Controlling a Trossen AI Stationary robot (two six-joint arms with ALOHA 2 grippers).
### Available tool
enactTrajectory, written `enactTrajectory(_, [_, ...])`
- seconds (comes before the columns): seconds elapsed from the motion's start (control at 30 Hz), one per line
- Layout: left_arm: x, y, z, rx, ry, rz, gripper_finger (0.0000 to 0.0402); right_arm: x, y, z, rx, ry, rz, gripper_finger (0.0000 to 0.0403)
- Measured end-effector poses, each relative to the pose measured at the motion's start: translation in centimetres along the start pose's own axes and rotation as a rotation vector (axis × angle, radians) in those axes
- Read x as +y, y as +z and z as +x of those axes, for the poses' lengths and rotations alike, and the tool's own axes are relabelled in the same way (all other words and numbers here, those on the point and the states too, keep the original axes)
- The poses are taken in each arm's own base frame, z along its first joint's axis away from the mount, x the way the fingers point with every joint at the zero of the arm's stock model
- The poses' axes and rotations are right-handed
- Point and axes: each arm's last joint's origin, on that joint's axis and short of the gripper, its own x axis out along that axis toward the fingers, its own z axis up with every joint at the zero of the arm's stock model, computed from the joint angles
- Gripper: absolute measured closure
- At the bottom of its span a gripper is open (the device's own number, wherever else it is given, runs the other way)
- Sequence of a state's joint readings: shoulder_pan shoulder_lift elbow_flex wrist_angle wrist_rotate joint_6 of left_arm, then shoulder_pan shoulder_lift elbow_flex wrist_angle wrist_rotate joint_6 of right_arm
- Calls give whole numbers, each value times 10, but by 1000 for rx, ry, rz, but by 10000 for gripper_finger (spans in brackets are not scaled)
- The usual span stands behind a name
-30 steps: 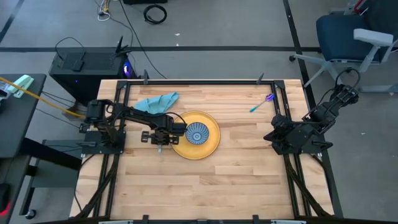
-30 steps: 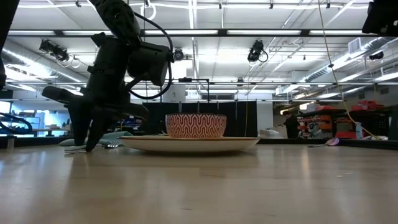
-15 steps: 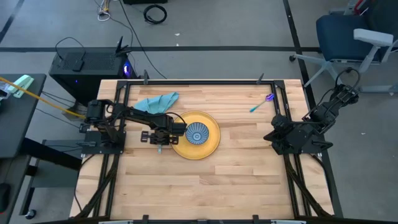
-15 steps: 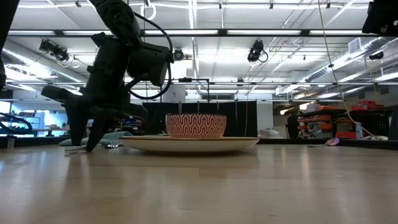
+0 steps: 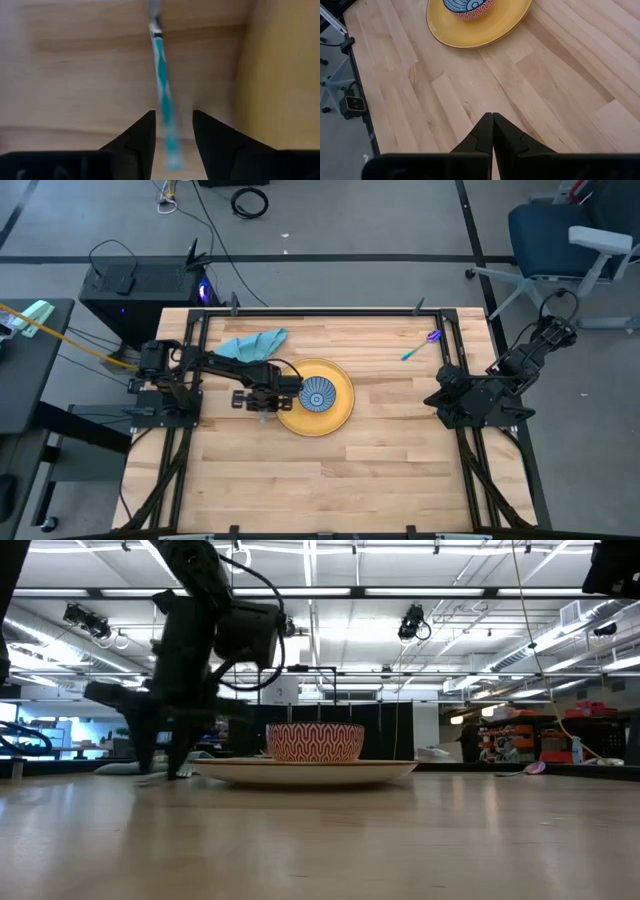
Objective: Set table place
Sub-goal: Put the blue fork to the left of the yellow plate
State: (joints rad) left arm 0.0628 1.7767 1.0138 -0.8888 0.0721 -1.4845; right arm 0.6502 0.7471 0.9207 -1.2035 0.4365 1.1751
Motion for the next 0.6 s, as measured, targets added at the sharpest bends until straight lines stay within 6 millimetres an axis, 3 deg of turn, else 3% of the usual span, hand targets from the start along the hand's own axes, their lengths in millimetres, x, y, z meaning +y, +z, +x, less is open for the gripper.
enactTrajectory(0.2, [1, -1, -18, -17, -60, 4, 251, 1, 0, 0, -2, 5, 2, 391])
enactTrajectory(0.6, [23, -12, -52, -47, -94, -73, 249, 1, 0, 0, -3, 7, 3, 391])
